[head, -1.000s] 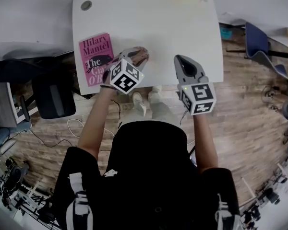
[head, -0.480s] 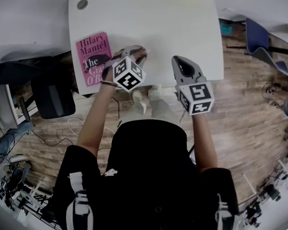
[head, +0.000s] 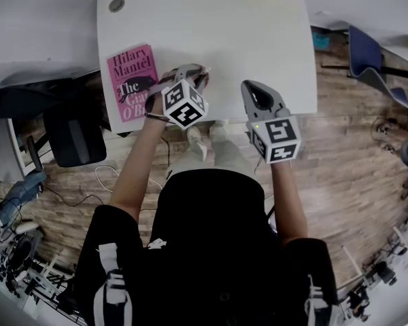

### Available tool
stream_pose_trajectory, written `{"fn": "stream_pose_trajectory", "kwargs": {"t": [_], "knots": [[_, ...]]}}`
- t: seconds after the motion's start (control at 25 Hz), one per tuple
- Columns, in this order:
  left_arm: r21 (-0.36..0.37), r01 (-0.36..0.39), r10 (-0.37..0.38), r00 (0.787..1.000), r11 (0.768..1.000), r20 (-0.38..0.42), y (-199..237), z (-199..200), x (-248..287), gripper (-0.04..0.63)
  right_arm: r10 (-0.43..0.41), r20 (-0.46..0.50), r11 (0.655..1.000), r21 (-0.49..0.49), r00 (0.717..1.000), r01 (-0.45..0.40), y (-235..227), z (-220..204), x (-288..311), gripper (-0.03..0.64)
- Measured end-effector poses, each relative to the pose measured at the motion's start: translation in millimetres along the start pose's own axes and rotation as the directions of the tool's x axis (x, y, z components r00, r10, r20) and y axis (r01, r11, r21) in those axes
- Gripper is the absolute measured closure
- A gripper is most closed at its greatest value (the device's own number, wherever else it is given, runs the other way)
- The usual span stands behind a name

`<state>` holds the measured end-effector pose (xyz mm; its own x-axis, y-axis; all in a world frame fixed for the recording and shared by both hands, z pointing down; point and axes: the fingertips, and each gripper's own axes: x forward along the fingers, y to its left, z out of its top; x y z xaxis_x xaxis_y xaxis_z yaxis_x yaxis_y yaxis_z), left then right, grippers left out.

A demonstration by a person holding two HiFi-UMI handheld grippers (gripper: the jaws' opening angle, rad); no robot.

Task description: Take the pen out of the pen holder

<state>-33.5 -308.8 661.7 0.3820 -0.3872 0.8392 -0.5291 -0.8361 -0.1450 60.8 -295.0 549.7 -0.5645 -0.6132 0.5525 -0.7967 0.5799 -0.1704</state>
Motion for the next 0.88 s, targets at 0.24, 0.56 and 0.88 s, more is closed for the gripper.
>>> {"fn": "stream_pose_trajectory", "kwargs": {"t": [0.24,0.56,0.88], "knots": [[-0.03,-0.005,0.005,1.0,1.0,0.009,2.5,0.2,-3.1,0.529,-0.003,-0.005,1.0,0.005,1.0,0.003,2.8,-1.0,-3.5,0.581],[-0.096,-0.021,0.029,0.996,0.995,0.081,6.0,6.5,-26.8,0.531,-0.005,0.03,1.0,-0.023,1.0,0.006,10.2,12.1,-10.1,0.581],[-0.167,-0.058,0.085,0.983,0.984,0.162,13.6,18.0,-67.8,0.531,0.003,0.079,0.998,-0.069,0.997,0.002,24.4,38.6,-19.9,0.581]]}}
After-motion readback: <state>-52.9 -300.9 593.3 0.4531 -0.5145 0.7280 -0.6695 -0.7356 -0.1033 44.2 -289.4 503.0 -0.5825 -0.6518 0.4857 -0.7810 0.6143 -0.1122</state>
